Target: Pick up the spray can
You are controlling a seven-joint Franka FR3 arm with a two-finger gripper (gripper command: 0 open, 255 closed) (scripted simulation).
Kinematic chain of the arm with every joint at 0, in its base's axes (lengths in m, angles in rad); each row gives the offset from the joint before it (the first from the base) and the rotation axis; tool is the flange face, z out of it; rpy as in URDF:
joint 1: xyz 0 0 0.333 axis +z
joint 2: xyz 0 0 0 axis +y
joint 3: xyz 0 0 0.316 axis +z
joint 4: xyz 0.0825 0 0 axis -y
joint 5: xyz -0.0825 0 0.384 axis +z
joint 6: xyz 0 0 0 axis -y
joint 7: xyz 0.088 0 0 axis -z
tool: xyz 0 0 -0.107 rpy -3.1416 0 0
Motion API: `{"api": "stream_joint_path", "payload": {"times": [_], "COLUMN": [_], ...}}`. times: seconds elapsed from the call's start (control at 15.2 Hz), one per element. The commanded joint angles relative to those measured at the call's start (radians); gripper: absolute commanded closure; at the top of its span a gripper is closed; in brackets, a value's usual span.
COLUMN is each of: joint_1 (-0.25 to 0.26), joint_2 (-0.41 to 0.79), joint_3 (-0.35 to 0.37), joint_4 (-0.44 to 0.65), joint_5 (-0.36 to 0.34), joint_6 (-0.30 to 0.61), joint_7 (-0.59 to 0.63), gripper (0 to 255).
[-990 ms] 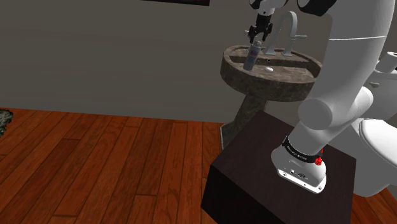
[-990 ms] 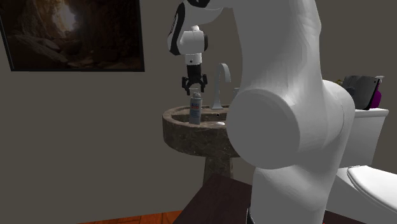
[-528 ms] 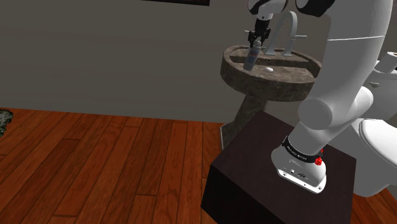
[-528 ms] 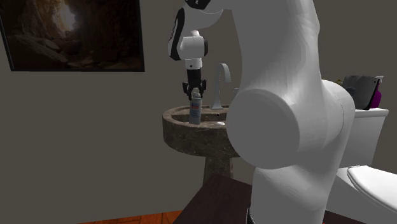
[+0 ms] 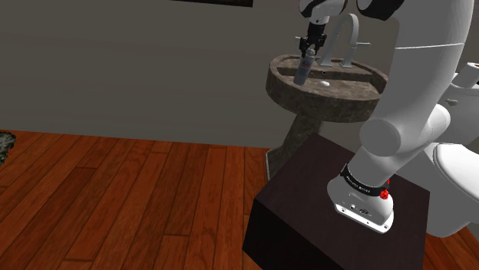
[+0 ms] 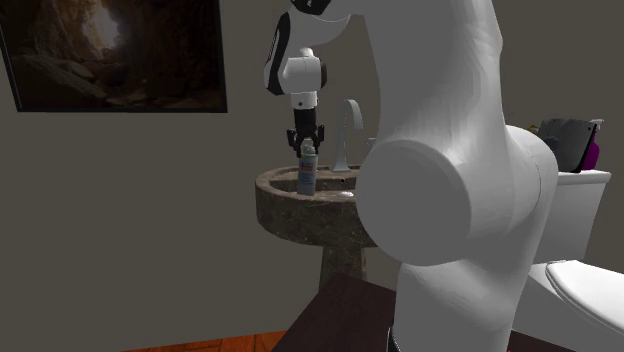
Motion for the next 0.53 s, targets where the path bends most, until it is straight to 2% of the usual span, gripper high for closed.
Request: {"api": "stream_joint_path", "payload": {"times": [0.0, 0.46], "joint_1": [0.0, 0.0], "joint_2": [-0.003, -0.024], "joint_3": [-0.001, -0.006], "joint_4": [0.007, 0.073], "joint_5": [-0.002, -0.01], "joint_6": [-0.011, -0.097], "joint_7": [0.0, 0.001], "gripper": [255, 255]}}
